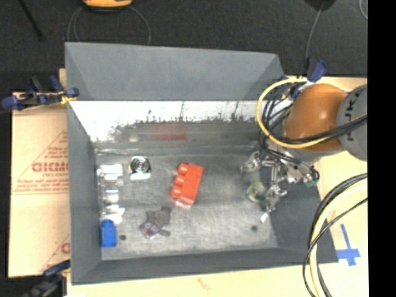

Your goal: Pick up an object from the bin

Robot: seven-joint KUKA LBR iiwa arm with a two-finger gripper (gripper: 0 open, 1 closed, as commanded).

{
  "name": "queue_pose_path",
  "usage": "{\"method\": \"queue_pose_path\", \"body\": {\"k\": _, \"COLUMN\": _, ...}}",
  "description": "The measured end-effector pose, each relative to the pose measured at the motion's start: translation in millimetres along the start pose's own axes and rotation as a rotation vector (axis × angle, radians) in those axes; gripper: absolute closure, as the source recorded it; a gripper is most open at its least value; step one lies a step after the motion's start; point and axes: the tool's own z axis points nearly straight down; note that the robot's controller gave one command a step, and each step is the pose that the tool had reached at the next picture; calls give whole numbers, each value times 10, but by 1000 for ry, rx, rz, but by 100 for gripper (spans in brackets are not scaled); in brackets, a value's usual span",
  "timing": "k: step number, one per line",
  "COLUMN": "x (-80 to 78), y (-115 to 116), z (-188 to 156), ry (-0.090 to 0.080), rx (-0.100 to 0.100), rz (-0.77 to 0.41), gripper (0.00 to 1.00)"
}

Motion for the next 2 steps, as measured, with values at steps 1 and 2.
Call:
{"method": "queue_pose_path", "body": {"k": 1, "x": -23, "y": -6, "z": -23, "ry": -7, "rx": 3, "rz": 0, "gripper": 100}}
{"method": "queue_pose_path", "body": {"k": 2, "x": -23, "y": -2, "z": -1440, "ry": 0, "rx": 2, "rz": -10, "gripper": 100}}
